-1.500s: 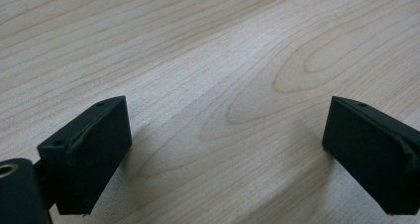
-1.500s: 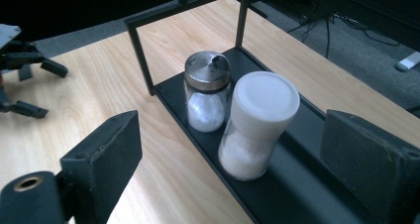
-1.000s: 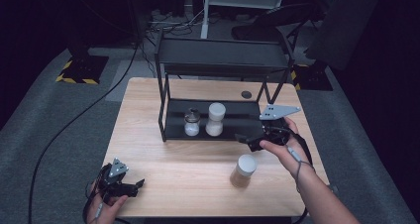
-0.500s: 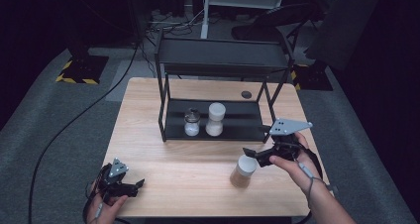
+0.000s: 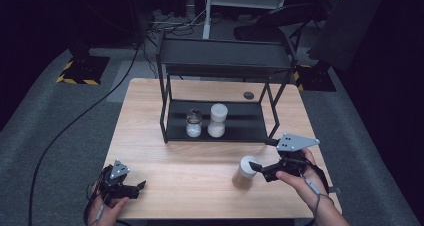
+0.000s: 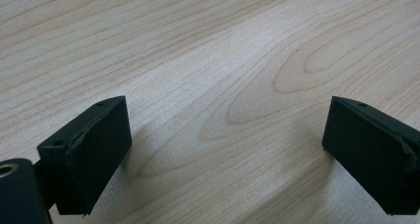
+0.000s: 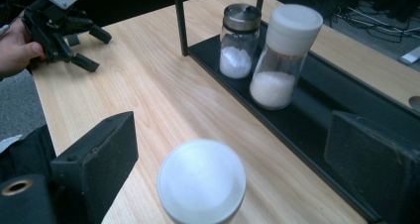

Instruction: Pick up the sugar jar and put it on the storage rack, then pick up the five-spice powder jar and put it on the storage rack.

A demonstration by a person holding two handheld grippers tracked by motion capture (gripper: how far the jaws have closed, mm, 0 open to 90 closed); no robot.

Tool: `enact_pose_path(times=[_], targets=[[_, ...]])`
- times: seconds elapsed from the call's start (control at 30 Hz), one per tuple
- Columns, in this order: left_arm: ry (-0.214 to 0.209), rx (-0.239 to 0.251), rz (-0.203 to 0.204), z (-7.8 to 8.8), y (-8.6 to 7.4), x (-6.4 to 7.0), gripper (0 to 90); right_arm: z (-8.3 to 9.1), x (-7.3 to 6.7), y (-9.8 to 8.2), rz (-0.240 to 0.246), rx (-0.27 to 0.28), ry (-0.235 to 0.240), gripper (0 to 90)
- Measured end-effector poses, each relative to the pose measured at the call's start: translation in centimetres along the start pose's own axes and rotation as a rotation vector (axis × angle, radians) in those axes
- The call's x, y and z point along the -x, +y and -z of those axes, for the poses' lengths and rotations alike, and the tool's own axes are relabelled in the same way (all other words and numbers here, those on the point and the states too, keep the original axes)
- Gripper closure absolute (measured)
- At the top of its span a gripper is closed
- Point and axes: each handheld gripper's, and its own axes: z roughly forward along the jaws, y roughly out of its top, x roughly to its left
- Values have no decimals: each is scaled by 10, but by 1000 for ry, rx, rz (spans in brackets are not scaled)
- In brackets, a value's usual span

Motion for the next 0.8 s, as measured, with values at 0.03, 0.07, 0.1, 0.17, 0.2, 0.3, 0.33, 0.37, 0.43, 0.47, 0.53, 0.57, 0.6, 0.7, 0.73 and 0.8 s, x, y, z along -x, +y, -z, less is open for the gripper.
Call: enact_pose_path(times=[0.03, 0.07, 0.1, 0.17, 0.2, 0.3, 0.33, 0.37, 0.43, 0.47, 0.53, 0.57, 0.6, 0.7, 0.73, 0.8], targets=[[0, 0, 0, 0, 0, 0, 43, 0, -1, -3, -2, -1, -2, 64], [0, 0, 0, 0, 0, 0, 43, -1, -2, -6, -4, -2, -3, 64], [0, 0, 0, 0, 0, 0, 42, -1, -3, -9, -6, -4, -5, 64], [0, 0, 0, 0, 0, 0, 42, -2, -5, -16, -12, -7, -3, 64], [0, 0, 0, 0, 0, 0, 43, -3, -5, -19, -17, -9, -1, 64], [-1, 0, 0, 0, 0, 0, 42, -5, -6, -28, -24, -11, -1, 64], [0, 0, 0, 0, 0, 0, 42, -5, -6, -30, -26, -12, -1, 64], [0, 0, -1, 0, 0, 0, 42, -6, -6, -33, -26, -13, -2, 64], [-1, 0, 0, 0, 0, 0, 42, -6, -7, -38, -28, -14, -6, 63], [0, 0, 0, 0, 0, 0, 42, -7, -8, -41, -27, -15, -8, 63], [0, 0, 0, 0, 0, 0, 42, -9, -9, -47, -29, -21, -9, 63], [-1, 0, -1, 0, 0, 0, 42, -10, -9, -50, -32, -22, -7, 62], [0, 0, 0, 0, 0, 0, 42, -11, -9, -54, -32, -21, -8, 62], [0, 0, 0, 0, 0, 0, 42, -13, -10, -60, -26, -30, -15, 57], [-1, 0, 0, 0, 0, 0, 42, -14, -11, -62, -21, -32, -18, 56], [-1, 0, 0, 0, 0, 0, 42, -15, -12, -65, -19, -33, -16, 55]])
